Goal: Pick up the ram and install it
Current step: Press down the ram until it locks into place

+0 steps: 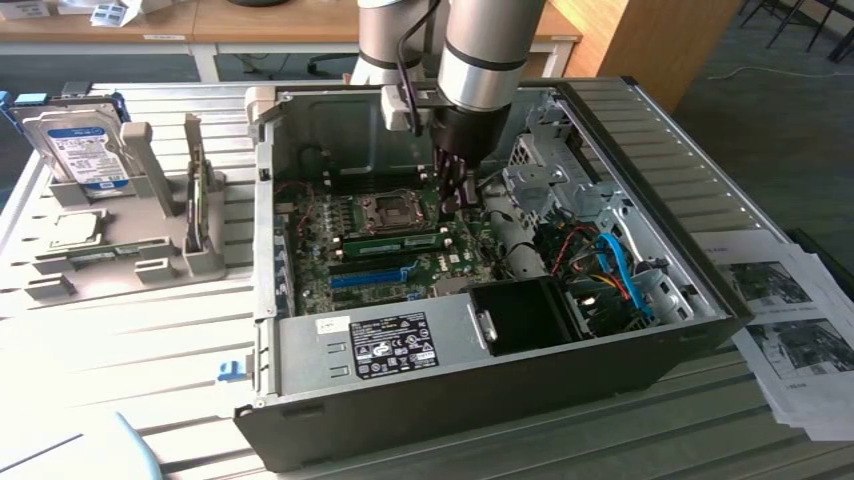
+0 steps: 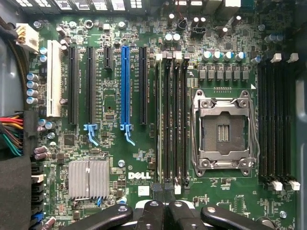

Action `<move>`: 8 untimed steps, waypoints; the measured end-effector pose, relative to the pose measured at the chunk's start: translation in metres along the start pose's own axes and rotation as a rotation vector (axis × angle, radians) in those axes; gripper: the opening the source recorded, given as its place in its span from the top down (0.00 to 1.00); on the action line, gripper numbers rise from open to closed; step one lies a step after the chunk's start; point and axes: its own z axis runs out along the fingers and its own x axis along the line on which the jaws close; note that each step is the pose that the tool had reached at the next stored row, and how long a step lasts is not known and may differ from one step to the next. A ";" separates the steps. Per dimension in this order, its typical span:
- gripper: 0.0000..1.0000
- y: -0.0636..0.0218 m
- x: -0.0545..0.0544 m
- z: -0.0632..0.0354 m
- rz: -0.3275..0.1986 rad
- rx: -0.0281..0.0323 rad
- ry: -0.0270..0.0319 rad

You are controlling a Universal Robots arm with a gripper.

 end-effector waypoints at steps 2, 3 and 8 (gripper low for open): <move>0.91 0.0000 0.000 0.0011 0.000 0.0000 0.0001; 0.91 0.0000 0.000 0.0017 0.000 0.0000 0.0000; 0.91 -0.0001 0.000 0.0048 0.001 0.0000 -0.0001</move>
